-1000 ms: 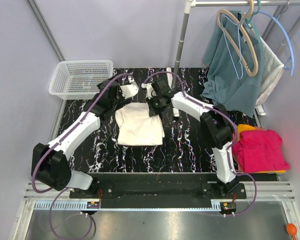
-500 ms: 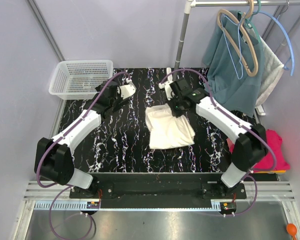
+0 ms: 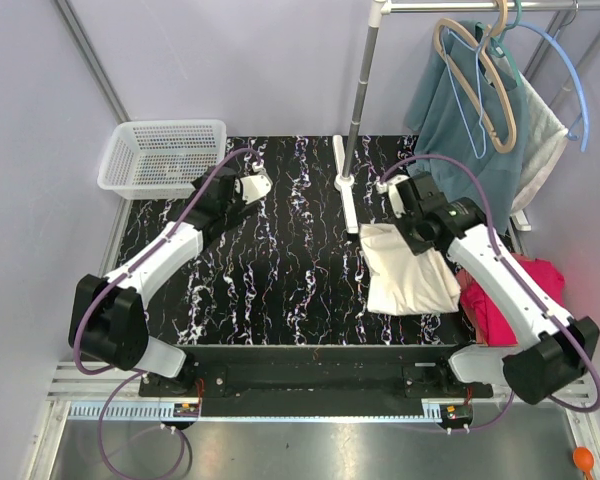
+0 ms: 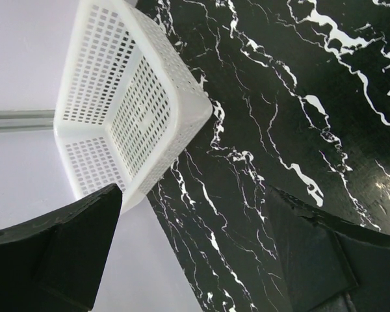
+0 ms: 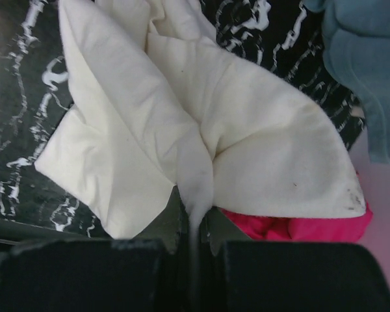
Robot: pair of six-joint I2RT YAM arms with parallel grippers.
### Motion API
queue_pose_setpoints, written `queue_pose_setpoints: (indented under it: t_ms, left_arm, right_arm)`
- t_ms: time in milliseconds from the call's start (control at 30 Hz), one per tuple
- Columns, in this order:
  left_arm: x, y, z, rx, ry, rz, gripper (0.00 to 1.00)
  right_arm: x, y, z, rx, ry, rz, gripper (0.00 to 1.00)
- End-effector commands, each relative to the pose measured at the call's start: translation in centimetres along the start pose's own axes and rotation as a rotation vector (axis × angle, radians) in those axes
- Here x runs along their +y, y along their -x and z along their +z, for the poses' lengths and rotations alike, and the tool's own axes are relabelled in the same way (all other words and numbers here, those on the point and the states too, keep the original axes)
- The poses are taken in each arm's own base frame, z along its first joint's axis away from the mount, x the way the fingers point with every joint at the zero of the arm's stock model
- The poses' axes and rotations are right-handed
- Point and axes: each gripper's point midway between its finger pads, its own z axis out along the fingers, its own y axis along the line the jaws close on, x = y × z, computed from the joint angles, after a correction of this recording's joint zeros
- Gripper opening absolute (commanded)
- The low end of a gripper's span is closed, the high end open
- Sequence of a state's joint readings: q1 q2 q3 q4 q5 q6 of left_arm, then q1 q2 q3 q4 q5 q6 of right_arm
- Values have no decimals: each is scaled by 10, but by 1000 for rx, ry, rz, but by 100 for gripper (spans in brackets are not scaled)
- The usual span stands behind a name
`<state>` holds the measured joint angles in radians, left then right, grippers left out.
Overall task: Fold and stack the t-shirts
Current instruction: Neatly place the folded tshirt to the corner
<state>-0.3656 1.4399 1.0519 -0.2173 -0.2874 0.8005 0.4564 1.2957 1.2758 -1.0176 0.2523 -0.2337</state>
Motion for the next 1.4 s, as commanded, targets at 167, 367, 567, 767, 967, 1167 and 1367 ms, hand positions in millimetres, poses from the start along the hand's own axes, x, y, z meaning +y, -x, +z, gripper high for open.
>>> queue_pose_setpoints:
  t_ms: [167, 367, 567, 767, 967, 1167, 1367]
  left_arm:
    - [-4, 7, -5, -53, 0, -39, 98]
    - [-8, 1, -5, -36, 3, -28, 98]
    - [-10, -12, 1, 22, 17, 6, 98]
    - [-11, -18, 6, 54, 21, 34, 98]
    - [-16, -21, 14, 80, 5, 38, 98]
    - [-14, -18, 15, 80, -3, 40, 98]
    - [-15, -16, 10, 57, -9, 34, 98]
  right_arm:
    - [-62, -57, -20, 85, -260, 17, 0]
    - [-82, -63, -25, 91, -356, -8, 0]
    - [-96, -64, -37, 63, -372, -21, 0]
    - [-132, -62, -76, 27, -466, -79, 0]
    - [-139, -82, -99, 50, -510, -89, 0]
    - [-144, -120, -105, 158, -558, -56, 0]
    - [-149, -146, -96, 277, -579, -47, 0]
